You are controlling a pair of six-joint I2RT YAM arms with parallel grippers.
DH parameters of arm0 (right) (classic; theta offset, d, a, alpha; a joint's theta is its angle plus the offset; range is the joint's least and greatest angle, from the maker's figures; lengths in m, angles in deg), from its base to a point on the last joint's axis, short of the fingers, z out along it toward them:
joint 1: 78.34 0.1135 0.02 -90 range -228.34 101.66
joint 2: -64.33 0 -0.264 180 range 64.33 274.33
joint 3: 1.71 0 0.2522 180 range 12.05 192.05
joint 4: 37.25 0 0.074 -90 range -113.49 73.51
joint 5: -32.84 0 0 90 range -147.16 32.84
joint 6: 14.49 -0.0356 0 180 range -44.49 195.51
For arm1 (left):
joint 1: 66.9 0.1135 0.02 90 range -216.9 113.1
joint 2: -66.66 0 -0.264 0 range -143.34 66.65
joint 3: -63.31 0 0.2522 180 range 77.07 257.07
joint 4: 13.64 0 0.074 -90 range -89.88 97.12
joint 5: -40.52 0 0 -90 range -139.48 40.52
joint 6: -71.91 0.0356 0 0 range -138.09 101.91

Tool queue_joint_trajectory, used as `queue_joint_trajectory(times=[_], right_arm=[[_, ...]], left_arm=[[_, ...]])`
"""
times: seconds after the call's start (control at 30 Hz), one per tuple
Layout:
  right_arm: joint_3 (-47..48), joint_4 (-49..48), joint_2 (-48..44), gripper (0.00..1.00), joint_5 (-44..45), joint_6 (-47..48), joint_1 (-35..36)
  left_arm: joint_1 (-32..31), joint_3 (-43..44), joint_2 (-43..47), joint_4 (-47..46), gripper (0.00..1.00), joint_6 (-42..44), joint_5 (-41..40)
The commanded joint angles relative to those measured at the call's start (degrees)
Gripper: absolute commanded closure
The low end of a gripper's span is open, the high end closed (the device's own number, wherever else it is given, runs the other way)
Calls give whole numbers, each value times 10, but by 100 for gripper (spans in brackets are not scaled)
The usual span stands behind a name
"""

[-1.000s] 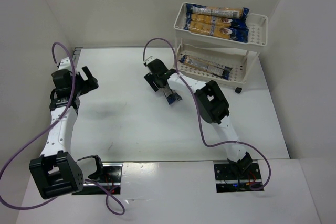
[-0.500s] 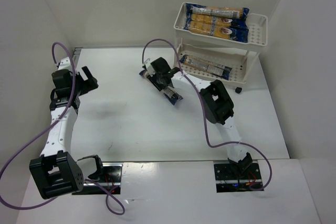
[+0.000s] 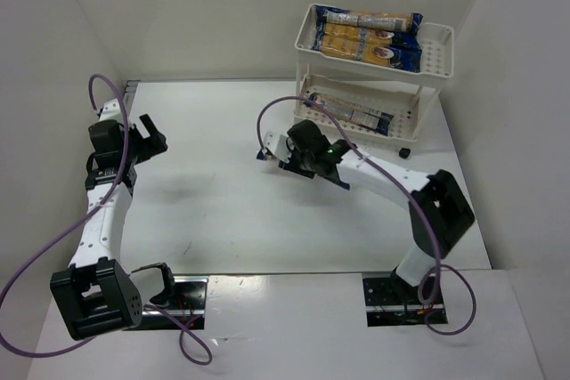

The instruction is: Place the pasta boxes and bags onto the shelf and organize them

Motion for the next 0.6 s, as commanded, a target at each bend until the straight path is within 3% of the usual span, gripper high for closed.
queue_joint_trajectory(times=[0.0,0.17,0.3,0.57], right_arm=[[-42,-132,-103,100,94,99,1],[-118,-220,-187,100,138,235,-63],[-124,-304,-187,100,94,316,-159],[-61,-408,-64,100,17,399,-257]], left_arm=[[4,-3,14,-35,0,-2,11],[4,-3,14,-35,0,-7,16],[4,-3,14,-35,0,-7,16],[4,7,14,-35,0,-7,16]])
